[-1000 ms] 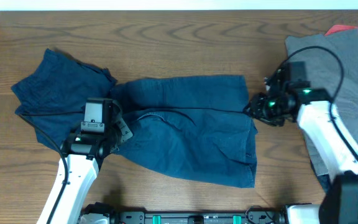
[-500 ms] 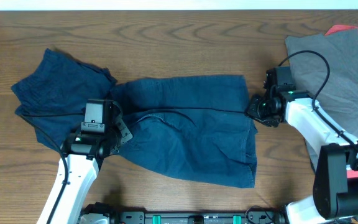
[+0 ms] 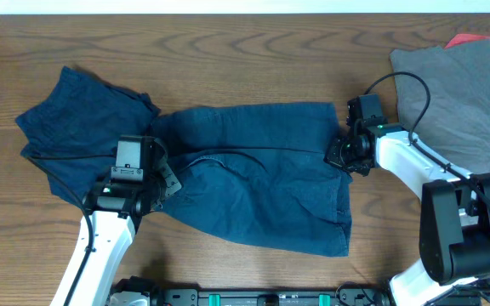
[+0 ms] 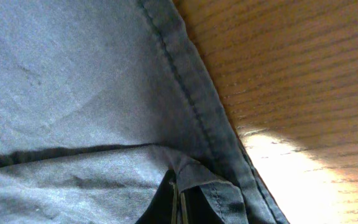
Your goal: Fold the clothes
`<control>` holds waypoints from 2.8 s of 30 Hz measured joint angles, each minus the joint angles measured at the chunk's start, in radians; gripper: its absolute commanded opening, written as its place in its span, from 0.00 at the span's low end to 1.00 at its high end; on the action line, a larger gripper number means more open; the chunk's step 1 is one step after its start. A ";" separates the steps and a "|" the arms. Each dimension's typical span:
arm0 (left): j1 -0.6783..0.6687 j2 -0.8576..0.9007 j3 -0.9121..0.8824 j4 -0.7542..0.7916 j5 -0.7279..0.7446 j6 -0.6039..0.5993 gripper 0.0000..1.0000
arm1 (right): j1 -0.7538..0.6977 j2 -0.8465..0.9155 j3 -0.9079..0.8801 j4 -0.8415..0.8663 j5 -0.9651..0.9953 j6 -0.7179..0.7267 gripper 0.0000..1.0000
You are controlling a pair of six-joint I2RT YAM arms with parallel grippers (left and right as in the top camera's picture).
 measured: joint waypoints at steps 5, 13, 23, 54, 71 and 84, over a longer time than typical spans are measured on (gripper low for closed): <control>0.000 0.000 0.000 0.000 0.000 0.000 0.06 | -0.014 -0.045 0.001 -0.052 -0.003 0.000 0.01; 0.000 -0.055 0.000 0.000 0.004 0.000 0.06 | -0.066 -0.326 0.192 -0.234 0.000 -0.055 0.01; 0.000 -0.124 0.000 0.154 -0.005 -0.031 0.06 | -0.071 -0.404 0.295 -0.079 0.029 -0.142 0.01; 0.021 0.349 0.000 0.630 -0.113 -0.117 0.70 | -0.021 0.233 0.290 0.651 0.005 -0.207 0.60; 0.005 0.081 0.010 0.379 0.016 -0.031 0.44 | 0.051 -0.024 0.293 -0.025 -0.237 -0.413 0.12; -0.024 0.493 0.014 0.485 0.054 -0.001 0.45 | 0.138 0.220 0.278 -0.006 -0.058 -0.380 0.13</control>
